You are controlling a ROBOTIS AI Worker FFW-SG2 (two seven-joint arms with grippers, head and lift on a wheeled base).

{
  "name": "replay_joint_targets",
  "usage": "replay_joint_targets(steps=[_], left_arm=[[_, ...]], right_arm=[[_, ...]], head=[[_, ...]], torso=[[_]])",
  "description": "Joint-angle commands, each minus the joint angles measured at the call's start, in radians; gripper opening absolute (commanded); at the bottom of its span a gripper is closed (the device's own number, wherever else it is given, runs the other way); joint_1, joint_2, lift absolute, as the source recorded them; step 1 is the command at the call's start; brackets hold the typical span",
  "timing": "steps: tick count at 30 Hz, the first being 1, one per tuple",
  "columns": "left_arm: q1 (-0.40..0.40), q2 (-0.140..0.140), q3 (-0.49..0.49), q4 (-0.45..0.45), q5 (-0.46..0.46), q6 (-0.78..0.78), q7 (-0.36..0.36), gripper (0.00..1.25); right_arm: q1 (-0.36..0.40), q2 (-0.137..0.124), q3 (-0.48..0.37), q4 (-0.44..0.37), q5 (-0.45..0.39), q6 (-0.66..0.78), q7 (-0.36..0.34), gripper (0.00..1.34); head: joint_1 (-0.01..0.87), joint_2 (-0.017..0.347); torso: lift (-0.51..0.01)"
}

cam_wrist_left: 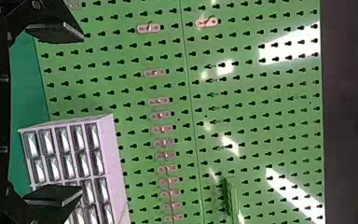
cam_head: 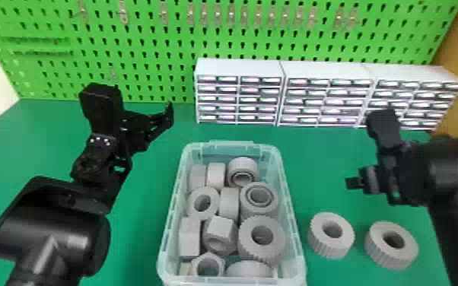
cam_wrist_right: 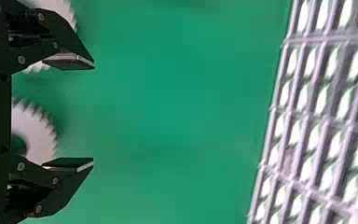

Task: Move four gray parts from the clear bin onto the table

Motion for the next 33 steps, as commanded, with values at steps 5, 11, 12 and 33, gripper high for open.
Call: replay_joint_targets(steps=[5, 11, 12, 33], left_arm=[[0.001, 0.0, -0.002, 0.0, 0.0, 0.0, 0.0, 1.11], [0.001, 0.0, -0.002, 0.0, -0.001, 0.0, 0.0, 1.11], [0.001, 0.0, -0.002, 0.0, -0.001, 0.0, 0.0, 1.11], [-0.007, 0.0, -0.011, 0.002, -0.003, 0.012, 0.0, 1.11]], right_arm=[[-0.055, 0.012, 0.15, -0.031, -0.047, 0.002, 0.0, 0.82], [-0.082, 0.022, 0.221, -0.031, -0.09, 0.002, 0.0, 0.82], [-0.084, 0.024, 0.225, -0.031, -0.094, 0.002, 0.0, 0.82], [-0.079, 0.019, 0.284, -0.05, -0.266, 0.002, 0.0, 0.82]], head=[[0.686, 0.026], [0.686, 0.026], [0.686, 0.026], [0.686, 0.026]], torso=[[-0.05], [-0.05], [-0.05], [-0.05]])
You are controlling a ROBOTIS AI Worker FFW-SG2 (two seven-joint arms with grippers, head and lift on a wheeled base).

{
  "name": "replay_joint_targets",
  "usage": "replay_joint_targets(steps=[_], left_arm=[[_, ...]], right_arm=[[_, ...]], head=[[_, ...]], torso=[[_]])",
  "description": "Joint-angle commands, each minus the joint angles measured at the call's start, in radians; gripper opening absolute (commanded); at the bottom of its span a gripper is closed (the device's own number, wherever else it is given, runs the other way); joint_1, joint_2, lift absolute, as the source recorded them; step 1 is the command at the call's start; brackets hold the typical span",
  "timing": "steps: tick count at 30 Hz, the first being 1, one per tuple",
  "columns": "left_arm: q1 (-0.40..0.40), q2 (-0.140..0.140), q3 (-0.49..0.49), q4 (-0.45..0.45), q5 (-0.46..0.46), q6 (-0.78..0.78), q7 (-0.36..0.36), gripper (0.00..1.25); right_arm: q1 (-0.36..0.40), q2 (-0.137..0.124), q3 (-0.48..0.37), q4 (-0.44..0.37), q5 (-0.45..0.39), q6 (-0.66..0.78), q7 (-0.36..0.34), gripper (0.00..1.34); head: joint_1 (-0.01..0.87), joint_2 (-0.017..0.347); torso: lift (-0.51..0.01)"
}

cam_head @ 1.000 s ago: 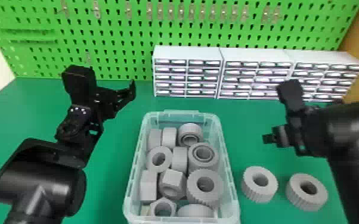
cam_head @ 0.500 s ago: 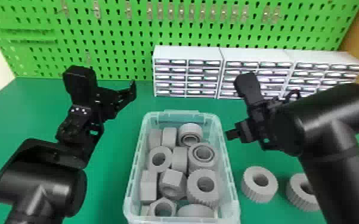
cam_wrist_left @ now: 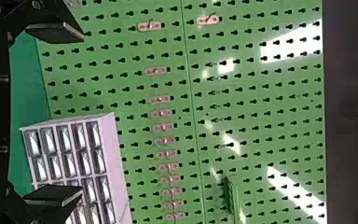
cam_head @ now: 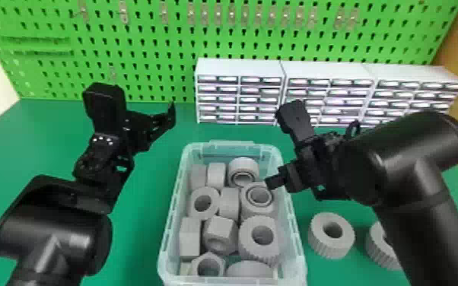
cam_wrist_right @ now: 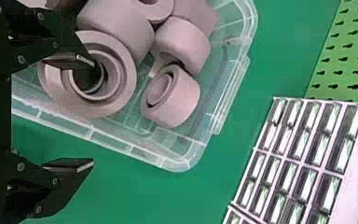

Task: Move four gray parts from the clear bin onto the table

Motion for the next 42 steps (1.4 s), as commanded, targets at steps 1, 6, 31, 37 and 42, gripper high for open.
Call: replay_joint_targets(steps=[1, 6, 31, 37, 42], left_arm=[[-0.001, 0.0, -0.001, 0.0, 0.0, 0.004, 0.0, 1.11], [-0.001, 0.0, -0.006, 0.0, 0.002, 0.008, 0.0, 1.11], [-0.008, 0.0, -0.013, 0.006, 0.002, 0.011, 0.0, 1.11], [-0.01, 0.0, -0.013, 0.006, 0.002, 0.011, 0.0, 1.11], [-0.01, 0.0, -0.017, 0.008, 0.002, 0.013, 0.0, 1.11]], right_arm=[[0.008, -0.008, -0.007, -0.012, -0.007, 0.001, 0.0, 0.82], [0.025, -0.016, -0.026, -0.016, -0.022, 0.001, 0.0, 0.82], [0.033, -0.044, -0.015, -0.012, -0.05, 0.001, 0.0, 0.82], [0.031, -0.044, -0.012, -0.01, -0.048, 0.001, 0.0, 0.82], [0.028, -0.045, -0.003, -0.01, -0.048, 0.001, 0.0, 0.82]], head=[[0.686, 0.026], [0.686, 0.026], [0.686, 0.026], [0.686, 0.026], [0.686, 0.026]], torso=[[-0.05], [-0.05], [-0.05], [-0.05], [-0.05]])
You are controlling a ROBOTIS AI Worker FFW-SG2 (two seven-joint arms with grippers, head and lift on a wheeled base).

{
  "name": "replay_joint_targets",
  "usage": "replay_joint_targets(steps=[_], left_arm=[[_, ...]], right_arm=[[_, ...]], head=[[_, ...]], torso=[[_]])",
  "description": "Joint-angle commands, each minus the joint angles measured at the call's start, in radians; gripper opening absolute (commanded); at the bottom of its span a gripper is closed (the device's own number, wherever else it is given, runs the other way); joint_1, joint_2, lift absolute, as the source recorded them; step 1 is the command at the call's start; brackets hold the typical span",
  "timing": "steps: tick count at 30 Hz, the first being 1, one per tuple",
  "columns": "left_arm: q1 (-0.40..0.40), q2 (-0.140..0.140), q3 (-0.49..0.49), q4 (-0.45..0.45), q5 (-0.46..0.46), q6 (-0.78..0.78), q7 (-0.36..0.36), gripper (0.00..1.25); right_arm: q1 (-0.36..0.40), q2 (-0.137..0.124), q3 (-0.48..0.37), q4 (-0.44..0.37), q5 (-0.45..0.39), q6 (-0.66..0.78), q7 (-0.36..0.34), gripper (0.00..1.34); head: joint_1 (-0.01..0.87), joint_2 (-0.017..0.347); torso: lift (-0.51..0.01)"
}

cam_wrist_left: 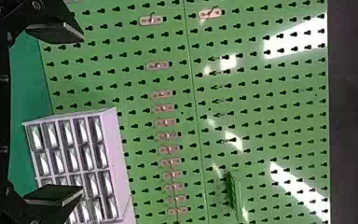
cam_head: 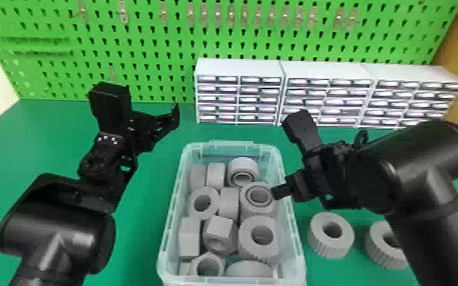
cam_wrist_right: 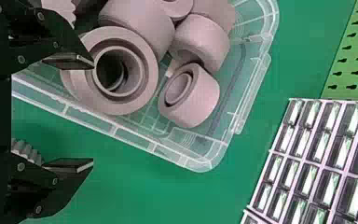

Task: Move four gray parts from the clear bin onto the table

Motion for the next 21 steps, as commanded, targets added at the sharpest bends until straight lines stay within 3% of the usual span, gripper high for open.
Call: replay_joint_targets(steps=[1, 21], left_arm=[[-0.001, 0.0, -0.002, 0.001, 0.0, 0.0, 0.0, 1.11], [-0.002, 0.0, -0.007, 0.004, 0.002, 0.0, 0.0, 1.11]], right_arm=[[-0.006, -0.001, 0.012, 0.0, 0.0, 0.001, 0.0, 0.82], [-0.082, -0.003, 0.138, 0.092, -0.057, 0.001, 0.0, 0.82]], head=[[0.686, 0.026], [0.686, 0.026]], torso=[[-0.05], [-0.05]])
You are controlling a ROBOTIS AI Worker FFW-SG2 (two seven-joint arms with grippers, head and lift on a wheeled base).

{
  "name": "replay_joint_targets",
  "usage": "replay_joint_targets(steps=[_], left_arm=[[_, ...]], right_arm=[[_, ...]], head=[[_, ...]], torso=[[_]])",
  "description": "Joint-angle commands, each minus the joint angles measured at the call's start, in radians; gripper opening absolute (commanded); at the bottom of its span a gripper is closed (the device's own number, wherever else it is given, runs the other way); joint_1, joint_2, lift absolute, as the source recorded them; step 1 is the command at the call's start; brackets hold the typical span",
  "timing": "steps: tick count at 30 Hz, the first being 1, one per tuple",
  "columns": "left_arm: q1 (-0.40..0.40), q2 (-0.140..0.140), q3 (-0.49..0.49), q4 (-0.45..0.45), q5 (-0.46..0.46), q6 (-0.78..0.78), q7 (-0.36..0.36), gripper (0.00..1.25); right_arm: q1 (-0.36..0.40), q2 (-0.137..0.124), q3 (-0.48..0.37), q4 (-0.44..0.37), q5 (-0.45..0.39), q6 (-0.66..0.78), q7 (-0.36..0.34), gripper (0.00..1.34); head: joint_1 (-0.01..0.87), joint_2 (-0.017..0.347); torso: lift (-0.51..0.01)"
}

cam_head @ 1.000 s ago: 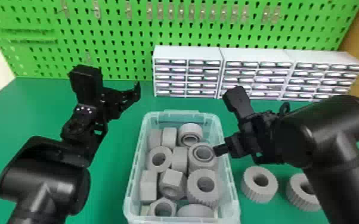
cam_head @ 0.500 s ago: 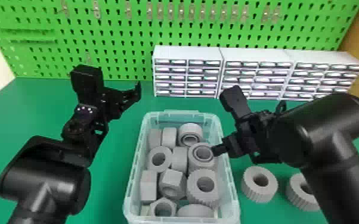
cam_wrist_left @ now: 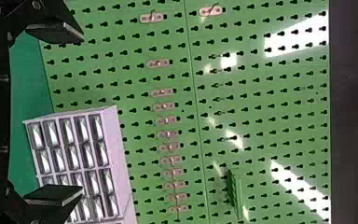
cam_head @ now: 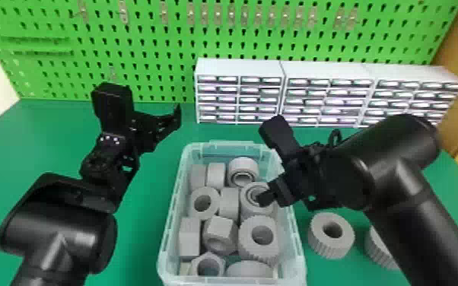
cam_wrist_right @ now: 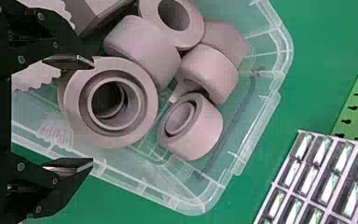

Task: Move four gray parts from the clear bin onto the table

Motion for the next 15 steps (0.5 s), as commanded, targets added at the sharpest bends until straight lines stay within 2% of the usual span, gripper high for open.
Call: replay_joint_targets(steps=[1, 15], left_arm=[[0.002, 0.0, 0.0, 0.0, 0.001, 0.0, 0.0, 1.11], [0.002, 0.0, 0.0, 0.001, 0.001, 0.0, 0.0, 1.11]], right_arm=[[-0.014, 0.005, 0.019, 0.027, -0.009, 0.001, 0.0, 0.82], [-0.037, 0.008, 0.068, 0.092, -0.049, 0.001, 0.0, 0.82]], head=[[0.686, 0.026], [0.686, 0.026]], torso=[[-0.05], [-0.05]])
